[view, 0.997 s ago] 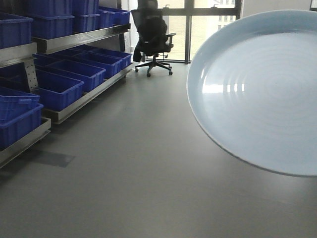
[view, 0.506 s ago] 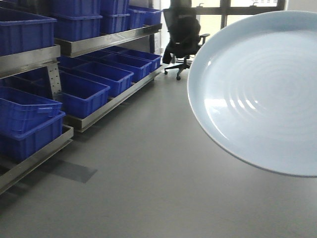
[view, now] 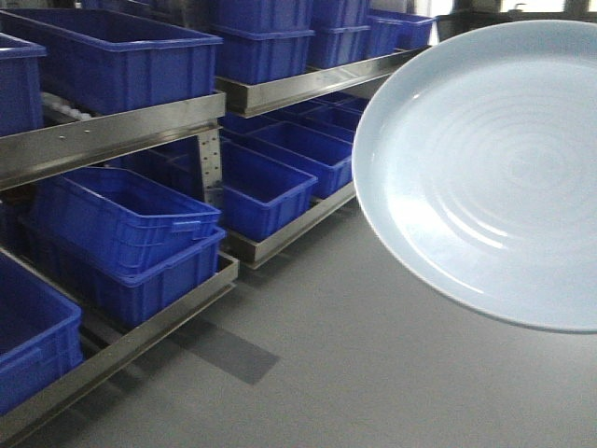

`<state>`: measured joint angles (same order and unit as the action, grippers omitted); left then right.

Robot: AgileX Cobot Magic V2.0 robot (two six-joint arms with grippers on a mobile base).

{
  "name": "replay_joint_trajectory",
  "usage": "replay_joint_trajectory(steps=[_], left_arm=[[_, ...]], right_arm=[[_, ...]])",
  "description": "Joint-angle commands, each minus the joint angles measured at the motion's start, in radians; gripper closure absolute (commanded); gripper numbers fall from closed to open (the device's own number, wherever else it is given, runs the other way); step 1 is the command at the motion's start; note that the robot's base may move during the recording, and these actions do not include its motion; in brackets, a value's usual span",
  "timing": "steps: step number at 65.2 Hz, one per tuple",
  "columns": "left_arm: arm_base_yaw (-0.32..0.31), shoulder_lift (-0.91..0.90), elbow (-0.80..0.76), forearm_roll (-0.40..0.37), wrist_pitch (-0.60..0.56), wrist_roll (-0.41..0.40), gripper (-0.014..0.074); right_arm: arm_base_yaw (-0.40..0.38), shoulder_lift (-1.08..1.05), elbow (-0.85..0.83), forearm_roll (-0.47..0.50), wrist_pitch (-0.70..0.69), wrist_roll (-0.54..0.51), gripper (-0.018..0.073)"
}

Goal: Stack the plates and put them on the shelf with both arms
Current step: 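Carry the plate stack in the right gripper up to the blue crate shelf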

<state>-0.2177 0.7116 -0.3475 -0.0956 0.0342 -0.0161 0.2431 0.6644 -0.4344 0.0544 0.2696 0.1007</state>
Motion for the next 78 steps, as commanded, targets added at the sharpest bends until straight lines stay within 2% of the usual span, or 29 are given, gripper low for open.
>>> replay_joint_trajectory(steps=[1, 78], left_arm=[[0.0, -0.003, -0.029, 0.0, -0.08, -0.007, 0.0512], [0.0, -0.003, -0.029, 0.0, -0.08, -0.007, 0.0512]], right_arm=[[-0.004, -0.001, -0.032, -0.002, -0.095, -0.003, 0.051], [-0.004, -0.001, -0.032, -0.002, -0.095, -0.003, 0.051]])
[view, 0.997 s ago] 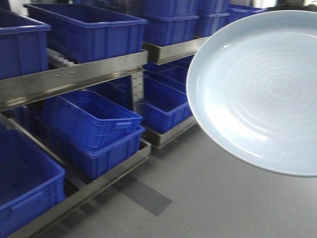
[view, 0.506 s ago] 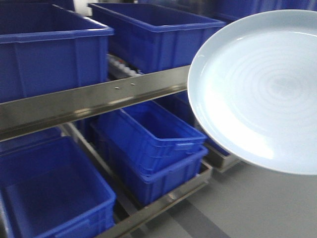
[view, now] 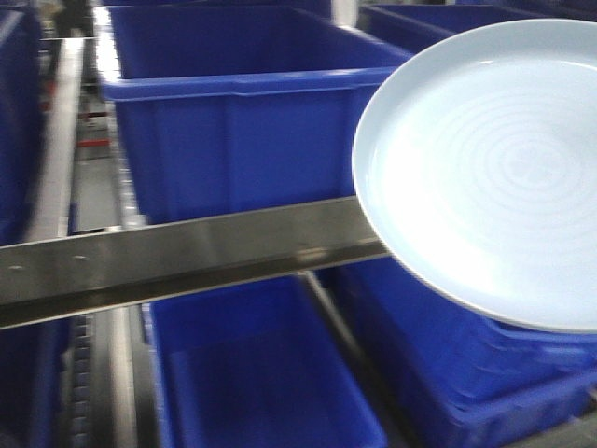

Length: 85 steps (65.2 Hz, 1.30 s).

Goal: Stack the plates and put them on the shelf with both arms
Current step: 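Carry the plate stack in the right gripper up to the blue crate shelf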

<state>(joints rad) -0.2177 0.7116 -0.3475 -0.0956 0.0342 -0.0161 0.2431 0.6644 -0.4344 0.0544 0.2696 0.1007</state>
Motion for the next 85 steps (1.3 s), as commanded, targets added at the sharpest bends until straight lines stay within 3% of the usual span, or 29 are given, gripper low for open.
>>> replay_joint_trajectory(steps=[1, 85], left_arm=[[0.0, -0.003, -0.029, 0.0, -0.08, -0.007, 0.0512], [0.0, -0.003, -0.029, 0.0, -0.08, -0.007, 0.0512]], right_arm=[[-0.004, -0.001, -0.032, -0.002, -0.095, -0.003, 0.051], [-0.004, -0.001, -0.032, -0.002, -0.095, -0.003, 0.051]])
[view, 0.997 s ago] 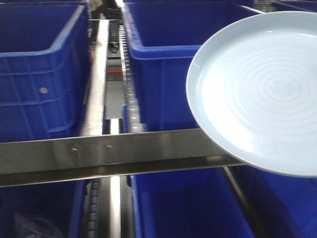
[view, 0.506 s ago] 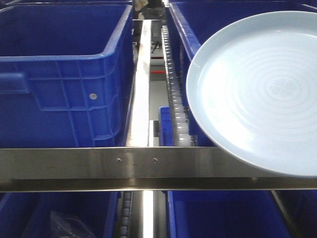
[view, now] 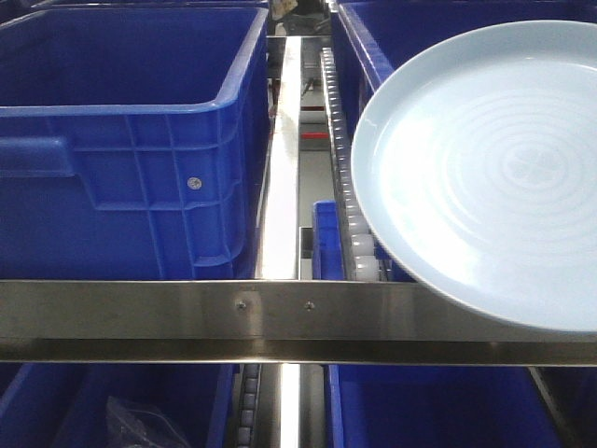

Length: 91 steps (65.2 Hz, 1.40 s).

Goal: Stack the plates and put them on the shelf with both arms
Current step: 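Carry the plate stack in the right gripper up to the blue crate shelf, then lower the plate stack into the blue crate and open the right gripper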

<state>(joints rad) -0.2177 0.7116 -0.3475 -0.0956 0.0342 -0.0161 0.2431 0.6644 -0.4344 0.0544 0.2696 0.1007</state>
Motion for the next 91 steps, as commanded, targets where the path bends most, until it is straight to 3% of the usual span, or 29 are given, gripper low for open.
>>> replay_joint_trajectory(steps=[1, 72, 91], left_arm=[[0.0, -0.003, -0.029, 0.0, -0.08, -0.007, 0.0512], [0.0, -0.003, -0.029, 0.0, -0.08, -0.007, 0.0512], [0.0, -0.003, -0.029, 0.0, -0.08, -0.007, 0.0512]], right_arm=[[-0.004, -0.001, -0.032, -0.002, -0.095, -0.003, 0.051], [-0.004, -0.001, -0.032, -0.002, -0.128, -0.003, 0.051], [-0.005, 0.076, -0.115, -0.002, -0.302, -0.003, 0.051]])
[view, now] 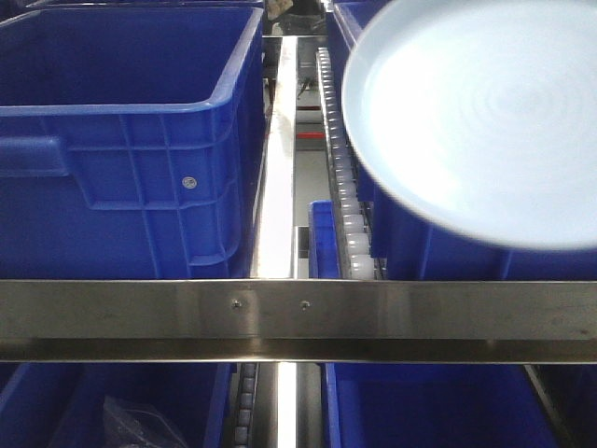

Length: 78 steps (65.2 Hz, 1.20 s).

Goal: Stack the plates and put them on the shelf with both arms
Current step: 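Lower the plate stack into the blue crate and open the right gripper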

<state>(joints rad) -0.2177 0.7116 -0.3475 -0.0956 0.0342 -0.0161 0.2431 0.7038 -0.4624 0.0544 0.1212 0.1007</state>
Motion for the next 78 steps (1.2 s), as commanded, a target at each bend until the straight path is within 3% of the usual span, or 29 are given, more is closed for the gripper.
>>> replay_joint_trajectory(steps=[1, 29, 48, 55, 66, 78], left_arm=[[0.0, -0.003, -0.029, 0.0, -0.08, -0.007, 0.0512], [0.0, -0.003, -0.029, 0.0, -0.08, -0.007, 0.0512], [0.0, -0.003, -0.029, 0.0, -0.08, -0.007, 0.0512], [0.0, -0.003, -0.029, 0.0, -0.08, -0.007, 0.0512], [0.0, -0.003, -0.029, 0.0, -0.08, -0.007, 0.0512], [0.0, -0.003, -0.029, 0.0, -0.08, -0.007, 0.0512]], right_arm=[[-0.007, 0.047, -0.1, -0.002, -0.153, -0.003, 0.051], [-0.186, 0.44, -0.56, -0.002, -0.163, -0.004, 0.051], [-0.31, 0.645, -0.705, -0.002, -0.155, -0.004, 0.0505], [-0.336, 0.682, -0.705, -0.002, -0.157, -0.004, 0.0411], [-0.355, 0.709, -0.705, -0.002, -0.159, -0.004, 0.0062], [-0.356, 0.704, -0.705, -0.002, -0.156, -0.004, 0.0083]])
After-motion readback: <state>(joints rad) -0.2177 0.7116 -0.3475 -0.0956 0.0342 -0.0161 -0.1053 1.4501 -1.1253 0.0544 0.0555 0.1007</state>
